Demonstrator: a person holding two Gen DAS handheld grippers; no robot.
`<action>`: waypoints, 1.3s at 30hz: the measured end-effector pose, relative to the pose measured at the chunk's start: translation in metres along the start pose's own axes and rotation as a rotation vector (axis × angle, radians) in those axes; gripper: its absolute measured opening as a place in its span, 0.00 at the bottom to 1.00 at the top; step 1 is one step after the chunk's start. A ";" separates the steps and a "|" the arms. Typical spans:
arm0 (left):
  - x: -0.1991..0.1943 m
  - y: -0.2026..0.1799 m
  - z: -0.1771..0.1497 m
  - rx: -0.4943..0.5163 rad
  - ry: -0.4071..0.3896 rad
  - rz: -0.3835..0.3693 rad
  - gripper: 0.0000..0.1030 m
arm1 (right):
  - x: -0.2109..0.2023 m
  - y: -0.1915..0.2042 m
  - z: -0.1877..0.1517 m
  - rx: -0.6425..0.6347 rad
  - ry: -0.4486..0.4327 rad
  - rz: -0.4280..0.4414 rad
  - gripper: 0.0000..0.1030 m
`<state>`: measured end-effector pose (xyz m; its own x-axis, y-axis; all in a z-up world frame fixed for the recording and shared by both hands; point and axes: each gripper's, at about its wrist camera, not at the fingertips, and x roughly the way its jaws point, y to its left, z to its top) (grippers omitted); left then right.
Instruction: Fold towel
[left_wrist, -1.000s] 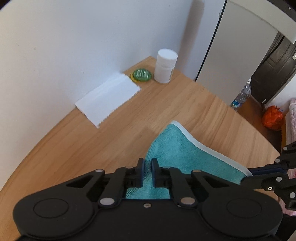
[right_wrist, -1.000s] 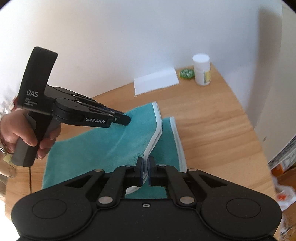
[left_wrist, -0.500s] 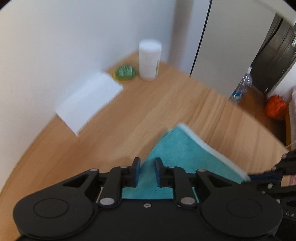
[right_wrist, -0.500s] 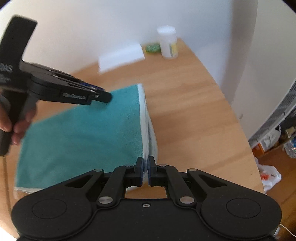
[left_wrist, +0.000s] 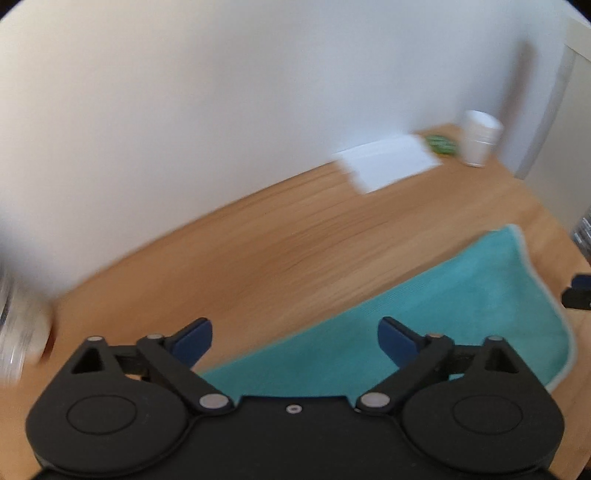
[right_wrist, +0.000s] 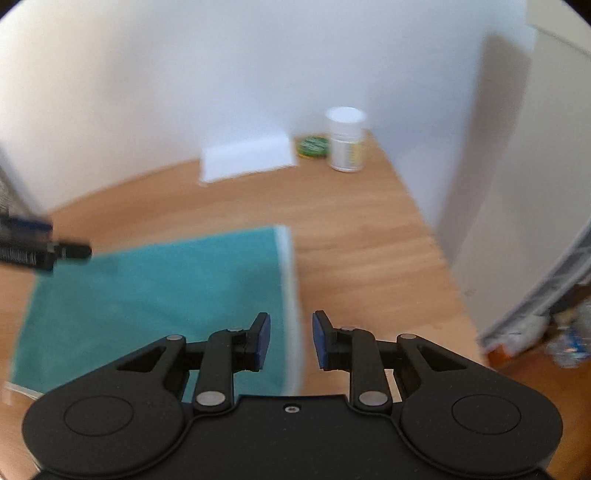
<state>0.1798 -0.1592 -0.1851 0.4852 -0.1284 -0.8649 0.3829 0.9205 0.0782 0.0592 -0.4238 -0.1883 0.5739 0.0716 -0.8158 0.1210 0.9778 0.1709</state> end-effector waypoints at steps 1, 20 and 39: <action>0.001 0.006 -0.005 -0.022 0.010 0.019 0.96 | 0.004 0.004 -0.001 -0.015 0.006 0.012 0.27; -0.002 0.032 -0.055 -0.244 0.099 0.138 0.99 | 0.025 0.019 -0.007 -0.054 0.073 -0.014 0.41; -0.212 -0.012 -0.064 -0.417 0.043 0.180 0.99 | -0.160 0.062 0.015 -0.145 0.005 0.110 0.74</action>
<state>0.0222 -0.1189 -0.0347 0.4787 0.0542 -0.8763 -0.0575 0.9979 0.0303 -0.0134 -0.3779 -0.0389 0.5729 0.1805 -0.7995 -0.0610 0.9821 0.1780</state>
